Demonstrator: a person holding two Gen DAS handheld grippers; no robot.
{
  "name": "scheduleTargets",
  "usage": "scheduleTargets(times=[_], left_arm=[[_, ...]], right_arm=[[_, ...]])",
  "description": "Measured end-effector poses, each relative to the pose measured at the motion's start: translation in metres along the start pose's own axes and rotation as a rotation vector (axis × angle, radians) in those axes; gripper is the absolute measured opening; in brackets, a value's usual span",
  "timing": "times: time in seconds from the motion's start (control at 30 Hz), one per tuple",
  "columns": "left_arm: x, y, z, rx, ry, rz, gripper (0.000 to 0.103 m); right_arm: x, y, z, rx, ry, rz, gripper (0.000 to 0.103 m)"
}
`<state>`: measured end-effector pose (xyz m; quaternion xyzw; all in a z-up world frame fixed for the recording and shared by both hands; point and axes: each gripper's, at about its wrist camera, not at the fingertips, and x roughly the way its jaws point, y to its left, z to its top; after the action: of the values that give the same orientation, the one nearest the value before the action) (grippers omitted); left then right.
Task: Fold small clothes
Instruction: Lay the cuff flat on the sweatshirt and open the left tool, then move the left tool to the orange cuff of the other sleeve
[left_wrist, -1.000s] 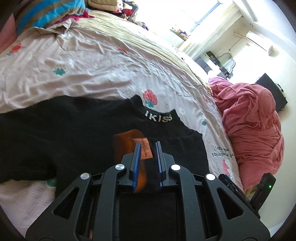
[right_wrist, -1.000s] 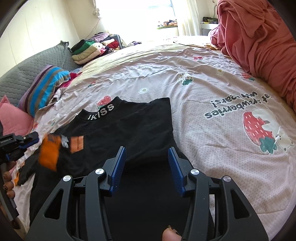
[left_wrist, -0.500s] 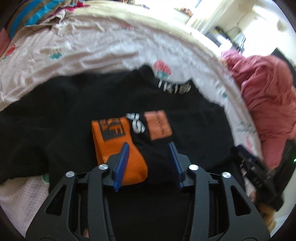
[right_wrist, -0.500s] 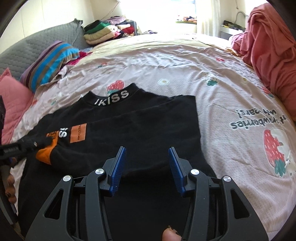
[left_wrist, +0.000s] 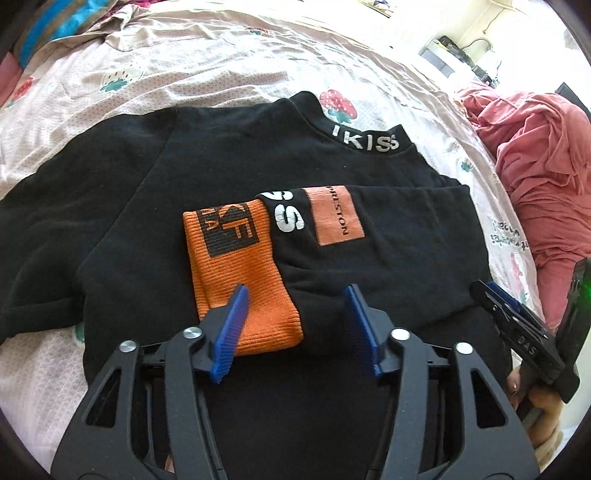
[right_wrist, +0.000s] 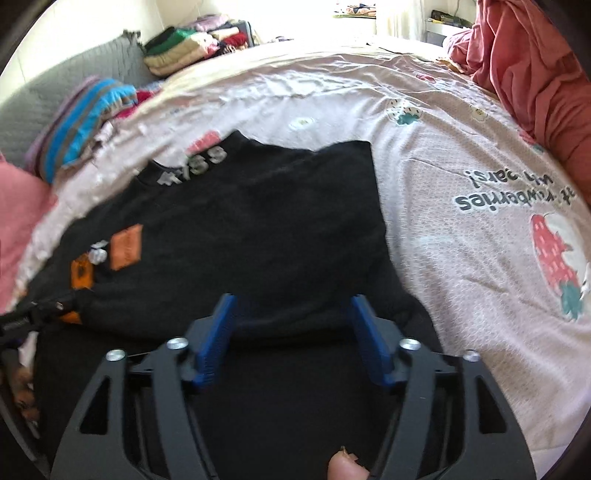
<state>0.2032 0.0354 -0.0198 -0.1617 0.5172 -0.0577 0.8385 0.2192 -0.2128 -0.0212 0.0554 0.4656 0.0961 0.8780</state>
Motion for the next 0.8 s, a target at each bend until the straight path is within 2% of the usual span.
scheduleTargets(times=[0.07,0.2,0.27,0.4,0.47,0.8], left_arm=[[-0.005,0.0,-0.002,0.0,-0.008,0.001,0.055],[-0.014,0.001,-0.001,-0.009,-0.025,0.007,0.056],[-0.021,0.003,-0.001,-0.014,-0.044,0.017,0.077],[-0.031,0.005,0.001,-0.01,-0.072,0.039,0.083],[-0.036,0.006,0.001,-0.012,-0.086,0.05,0.094],[-0.062,0.023,-0.005,-0.044,-0.135,0.096,0.094]], right_arm=[[-0.006,0.005,0.0,-0.011,-0.013,0.008,0.069],[-0.019,0.01,-0.001,-0.029,-0.051,0.001,0.084],[-0.026,0.011,-0.001,-0.018,-0.074,-0.007,0.094],[-0.037,0.007,0.001,0.036,-0.1,0.028,0.097],[-0.04,0.006,0.002,0.056,-0.107,0.044,0.097],[-0.051,0.022,0.003,0.037,-0.128,0.07,0.098]])
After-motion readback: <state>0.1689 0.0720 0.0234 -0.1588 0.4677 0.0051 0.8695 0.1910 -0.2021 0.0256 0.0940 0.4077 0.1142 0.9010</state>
